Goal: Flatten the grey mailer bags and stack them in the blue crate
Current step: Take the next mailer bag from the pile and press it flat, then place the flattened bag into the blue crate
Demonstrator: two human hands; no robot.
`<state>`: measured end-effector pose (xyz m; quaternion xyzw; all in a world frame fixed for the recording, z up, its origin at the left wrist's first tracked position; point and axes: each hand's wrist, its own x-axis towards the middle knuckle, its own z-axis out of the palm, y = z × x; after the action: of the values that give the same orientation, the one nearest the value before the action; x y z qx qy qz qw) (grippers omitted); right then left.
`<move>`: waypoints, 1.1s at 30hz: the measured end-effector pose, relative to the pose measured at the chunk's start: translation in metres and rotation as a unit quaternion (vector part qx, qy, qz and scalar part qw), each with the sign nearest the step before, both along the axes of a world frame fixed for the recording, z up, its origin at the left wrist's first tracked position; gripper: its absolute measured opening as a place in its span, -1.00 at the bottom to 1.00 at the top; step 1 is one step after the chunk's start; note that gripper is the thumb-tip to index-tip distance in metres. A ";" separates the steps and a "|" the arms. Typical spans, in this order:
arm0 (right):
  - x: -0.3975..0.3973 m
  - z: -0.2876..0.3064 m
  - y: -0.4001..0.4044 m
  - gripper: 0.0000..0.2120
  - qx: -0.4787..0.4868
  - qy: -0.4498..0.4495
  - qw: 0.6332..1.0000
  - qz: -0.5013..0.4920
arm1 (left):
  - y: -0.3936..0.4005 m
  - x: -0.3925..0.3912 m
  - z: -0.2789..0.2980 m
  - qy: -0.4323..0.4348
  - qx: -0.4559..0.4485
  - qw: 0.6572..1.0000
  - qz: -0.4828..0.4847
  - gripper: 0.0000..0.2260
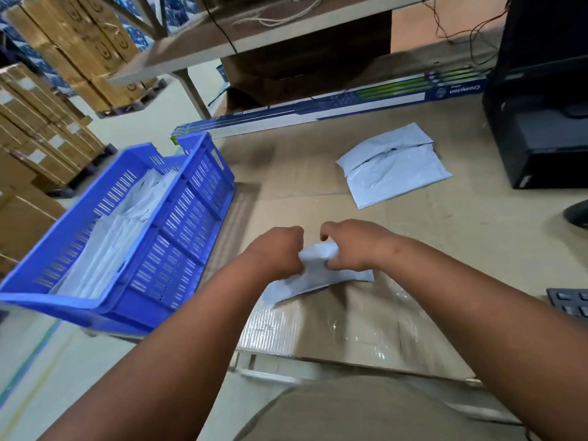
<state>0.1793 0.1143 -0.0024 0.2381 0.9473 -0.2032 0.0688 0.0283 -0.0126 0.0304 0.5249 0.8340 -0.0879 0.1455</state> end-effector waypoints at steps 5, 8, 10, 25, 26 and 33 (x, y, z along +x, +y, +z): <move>-0.035 0.036 -0.006 -0.81 0.028 0.031 0.997 0.060 | -0.021 -0.018 0.039 0.059 0.011 0.998 0.022 -0.81; -0.062 0.067 -0.011 -0.80 0.045 0.048 0.993 0.098 | -0.040 -0.036 0.062 0.077 0.037 0.994 0.063 -0.82; -0.084 0.092 -0.016 -0.82 0.060 0.065 0.987 0.131 | -0.055 -0.050 0.081 0.093 0.052 0.991 0.083 -0.82; -0.294 0.232 -0.077 -0.94 0.113 0.146 0.929 0.320 | -0.191 -0.177 0.188 0.135 0.190 0.938 0.258 -0.70; -0.308 0.234 -0.084 -0.93 0.118 0.141 0.927 0.326 | -0.198 -0.184 0.188 0.138 0.191 0.936 0.263 -0.68; -0.390 0.223 -0.133 -0.92 0.163 0.043 0.913 0.371 | -0.230 -0.221 0.152 0.071 0.116 0.936 0.324 -0.70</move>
<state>-0.2112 -0.0186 0.2209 -0.1313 0.9895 -0.0156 0.0585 -0.1931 -0.2429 0.1823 0.2318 0.9714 0.0246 0.0444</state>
